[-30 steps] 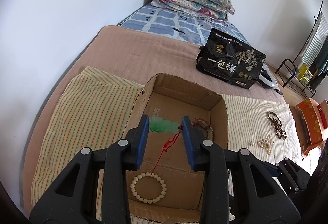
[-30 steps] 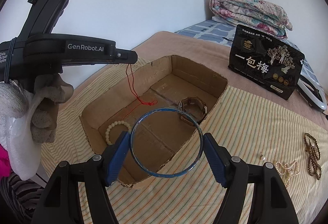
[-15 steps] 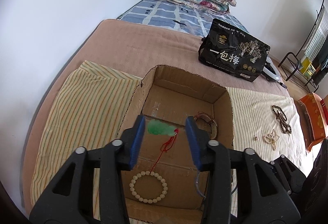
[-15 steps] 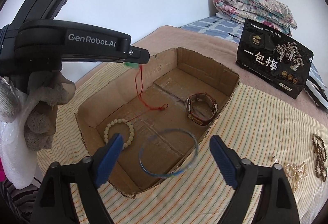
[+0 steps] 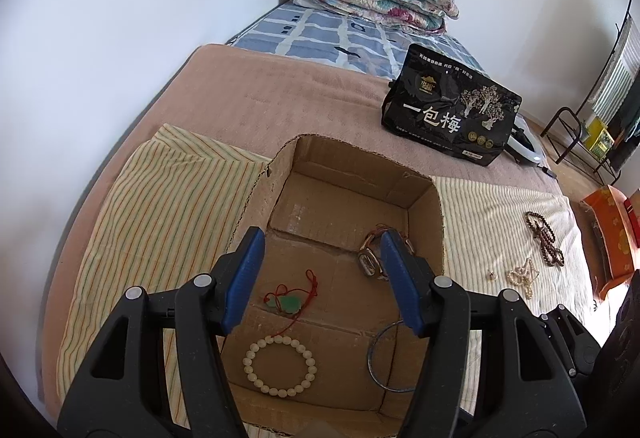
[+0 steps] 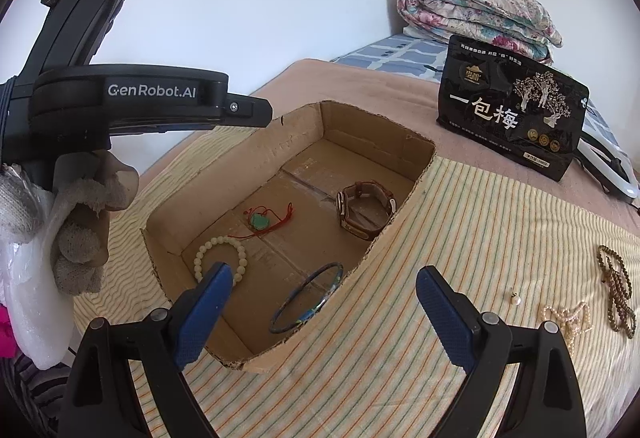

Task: Organize jewelry
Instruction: 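Open the left tool inside the box while the right tool drops the bangle in, then move the left tool toward the pearl necklace while the right tool approaches the wooden bead strand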

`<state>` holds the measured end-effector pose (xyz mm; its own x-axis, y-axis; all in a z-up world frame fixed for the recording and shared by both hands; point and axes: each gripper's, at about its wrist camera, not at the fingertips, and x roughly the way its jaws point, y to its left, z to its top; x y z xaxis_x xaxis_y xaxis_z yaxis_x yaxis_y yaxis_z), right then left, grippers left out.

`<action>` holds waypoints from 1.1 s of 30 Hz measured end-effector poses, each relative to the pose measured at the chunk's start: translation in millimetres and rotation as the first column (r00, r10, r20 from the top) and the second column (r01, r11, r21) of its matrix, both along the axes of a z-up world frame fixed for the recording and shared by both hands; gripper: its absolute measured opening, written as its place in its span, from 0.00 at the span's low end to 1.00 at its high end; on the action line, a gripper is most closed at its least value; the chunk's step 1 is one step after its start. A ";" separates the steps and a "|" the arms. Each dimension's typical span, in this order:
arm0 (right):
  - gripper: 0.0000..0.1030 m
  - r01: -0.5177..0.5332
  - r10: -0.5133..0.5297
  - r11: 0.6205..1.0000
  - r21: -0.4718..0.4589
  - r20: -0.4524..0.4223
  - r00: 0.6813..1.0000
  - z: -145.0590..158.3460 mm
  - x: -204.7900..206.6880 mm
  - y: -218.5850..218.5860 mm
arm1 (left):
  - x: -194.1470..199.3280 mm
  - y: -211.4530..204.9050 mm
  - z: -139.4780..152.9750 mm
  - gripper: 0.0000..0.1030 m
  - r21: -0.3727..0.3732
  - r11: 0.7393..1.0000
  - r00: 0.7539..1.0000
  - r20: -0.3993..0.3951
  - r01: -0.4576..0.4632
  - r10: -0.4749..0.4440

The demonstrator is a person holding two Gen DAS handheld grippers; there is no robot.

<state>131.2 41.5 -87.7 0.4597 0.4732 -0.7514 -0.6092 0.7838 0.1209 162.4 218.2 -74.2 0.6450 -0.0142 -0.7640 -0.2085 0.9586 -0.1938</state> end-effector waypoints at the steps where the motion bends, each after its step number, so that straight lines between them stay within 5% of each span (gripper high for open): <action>1: 0.92 0.004 -0.004 1.000 0.001 0.002 1.000 1.1 -0.1 -2.6 | -0.3 -2.3 2.3 0.60 0.000 1.000 1.000 0.005 0.001 -0.001; 19: 0.92 0.158 -0.159 0.987 0.007 0.029 0.987 21.6 4.6 -87.4 | 2.5 -58.6 29.2 0.60 0.022 0.996 0.992 0.088 0.088 -0.089; 33: 0.92 0.358 -0.359 0.933 0.020 0.028 0.933 33.1 19.0 -188.1 | 6.9 -130.9 36.0 0.60 0.043 0.971 0.965 0.110 0.233 -0.237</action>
<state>150.2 -146.6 -54.7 0.6234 0.2834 -0.7287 -0.2914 0.9491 0.1198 169.3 87.3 -38.3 0.7085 -0.1540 -0.6887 0.0451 0.9838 -0.1736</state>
